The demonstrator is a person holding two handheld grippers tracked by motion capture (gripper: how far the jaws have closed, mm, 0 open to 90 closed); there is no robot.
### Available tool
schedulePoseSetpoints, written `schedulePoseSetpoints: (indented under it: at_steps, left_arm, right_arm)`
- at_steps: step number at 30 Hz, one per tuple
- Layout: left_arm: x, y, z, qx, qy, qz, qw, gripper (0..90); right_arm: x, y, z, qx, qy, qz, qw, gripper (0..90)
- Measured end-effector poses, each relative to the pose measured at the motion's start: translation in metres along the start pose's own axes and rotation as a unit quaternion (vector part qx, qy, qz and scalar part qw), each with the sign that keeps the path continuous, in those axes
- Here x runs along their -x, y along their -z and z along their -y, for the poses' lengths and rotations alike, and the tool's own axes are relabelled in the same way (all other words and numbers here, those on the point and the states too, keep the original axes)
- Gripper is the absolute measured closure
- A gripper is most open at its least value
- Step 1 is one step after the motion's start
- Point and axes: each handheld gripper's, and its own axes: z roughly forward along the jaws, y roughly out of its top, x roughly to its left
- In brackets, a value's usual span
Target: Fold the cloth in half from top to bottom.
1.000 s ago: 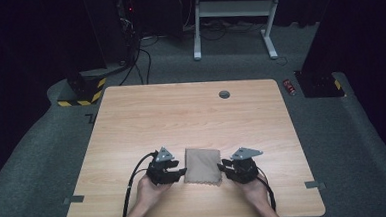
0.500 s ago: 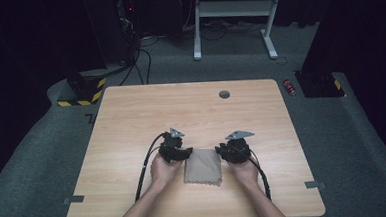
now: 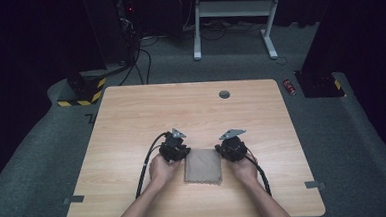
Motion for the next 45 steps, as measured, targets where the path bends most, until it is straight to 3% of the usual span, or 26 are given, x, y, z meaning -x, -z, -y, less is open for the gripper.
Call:
schedulePoseSetpoints:
  at_steps: [2,5,10,13,19,22,31,35,40,45]
  left_arm:
    - [-0.003,-0.001,0.000,0.000,0.007,0.015,0.9999,84.9]
    - [-0.005,-0.001,-0.001,0.003,0.003,0.018,0.9998,87.8]
    - [-0.011,-0.002,-0.003,0.012,0.005,0.018,0.9998,88.4]
    - [-0.015,-0.003,-0.002,0.016,0.016,0.021,0.9995,88.4]
    - [-0.020,-0.004,-0.002,0.030,0.017,0.007,0.9994,88.3]
    - [-0.023,-0.007,-0.002,0.038,0.026,0.012,0.9989,88.1]
    - [-0.029,-0.010,-0.001,0.055,0.025,0.007,0.9982,86.7]
    - [-0.032,-0.006,0.000,0.050,0.045,0.013,0.9977,77.2]
    - [-0.036,0.006,0.004,0.055,0.047,0.002,0.9974,64.4]
    - [-0.041,0.019,0.007,0.071,0.054,-0.004,0.9960,58.2]
  right_arm:
    - [0.000,0.000,-0.001,-0.003,0.002,0.005,1.0000,89.8]
    - [0.000,-0.001,-0.004,-0.003,0.000,0.010,0.9999,89.9]
    - [0.003,-0.001,-0.011,0.004,0.001,0.017,0.9998,90.0]
    - [0.004,-0.004,-0.014,0.004,-0.010,0.017,0.9998,89.9]
    - [0.007,-0.011,-0.021,0.005,-0.014,0.021,0.9997,89.9]
    - [0.010,-0.014,-0.021,0.010,-0.029,0.018,0.9994,89.8]
    - [0.014,-0.022,-0.020,0.014,-0.045,0.019,0.9987,88.9]
    - [0.016,-0.020,-0.019,0.021,-0.059,0.015,0.9979,81.2]
    - [0.017,-0.007,-0.018,0.038,-0.064,0.011,0.9971,77.0]
    - [0.020,0.001,-0.014,0.048,-0.068,0.003,0.9965,73.7]
